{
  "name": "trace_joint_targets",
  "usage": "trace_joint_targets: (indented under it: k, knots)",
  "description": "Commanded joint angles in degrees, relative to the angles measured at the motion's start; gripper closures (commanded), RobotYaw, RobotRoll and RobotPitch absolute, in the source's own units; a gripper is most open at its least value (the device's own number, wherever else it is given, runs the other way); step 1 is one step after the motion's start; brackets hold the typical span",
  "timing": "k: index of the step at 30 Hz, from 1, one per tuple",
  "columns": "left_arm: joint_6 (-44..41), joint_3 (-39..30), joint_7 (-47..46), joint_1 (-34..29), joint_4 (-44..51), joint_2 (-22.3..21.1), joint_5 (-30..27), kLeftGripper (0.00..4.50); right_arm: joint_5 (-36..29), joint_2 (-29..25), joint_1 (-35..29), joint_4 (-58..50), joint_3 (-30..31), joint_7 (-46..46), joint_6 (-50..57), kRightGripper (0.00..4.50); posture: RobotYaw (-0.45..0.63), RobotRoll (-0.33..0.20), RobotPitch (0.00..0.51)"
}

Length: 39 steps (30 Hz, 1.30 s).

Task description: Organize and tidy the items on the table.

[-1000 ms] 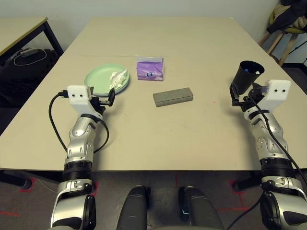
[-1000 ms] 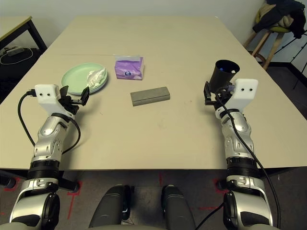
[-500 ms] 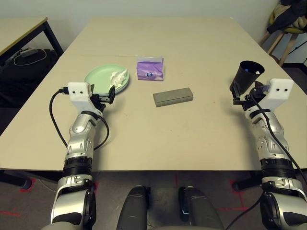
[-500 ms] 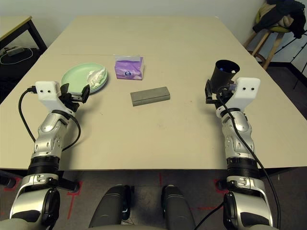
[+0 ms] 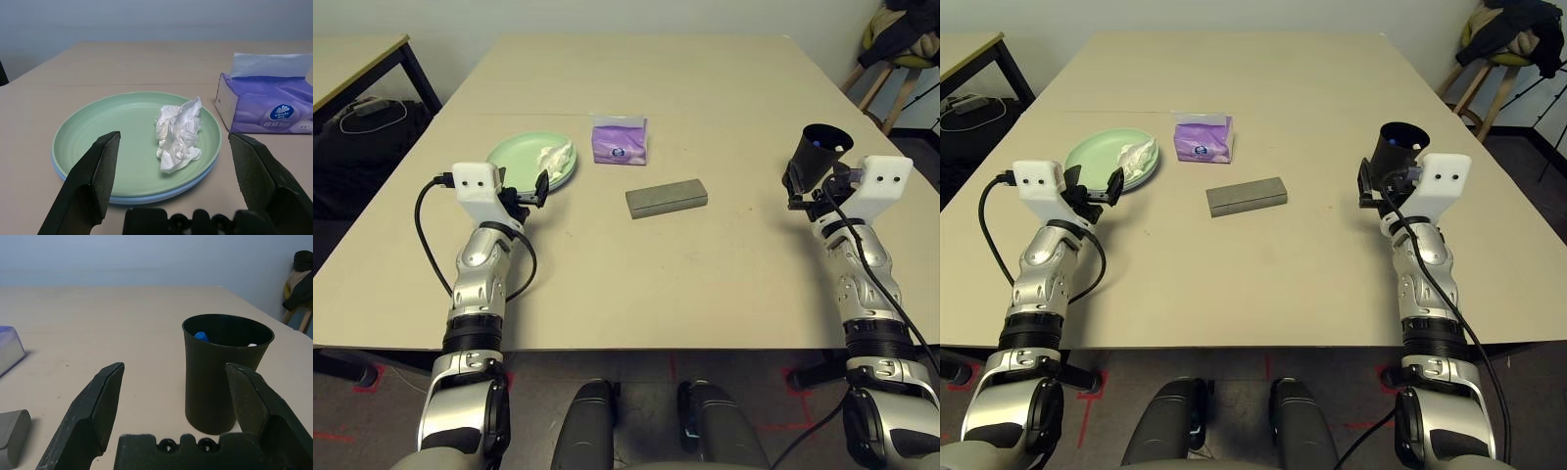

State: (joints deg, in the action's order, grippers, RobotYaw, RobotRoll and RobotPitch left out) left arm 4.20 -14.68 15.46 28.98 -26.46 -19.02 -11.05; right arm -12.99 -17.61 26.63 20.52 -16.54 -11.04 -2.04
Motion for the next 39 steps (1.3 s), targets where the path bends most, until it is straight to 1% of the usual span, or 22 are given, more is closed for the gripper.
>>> trace_joint_targets:
  k: [1,16,39]
  knots:
    - [0.4,0.3,-0.2,0.8,-1.4,-0.3,0.5,0.0,0.3,0.0,0.4,0.5,0.2,0.4,0.3,0.02,0.06,0.0,0.064]
    - [0.6,0.3,-0.5,1.8,-2.5,-0.2,0.4,0.0,0.6,0.3,1.3,2.0,0.4,0.1,-0.4,0.02,0.06,0.0,0.052]
    - [0.9,0.7,-0.4,2.0,-2.6,0.7,0.3,0.0,1.2,1.0,1.2,2.1,0.4,0.6,-1.9,0.02,0.06,0.0,0.05]
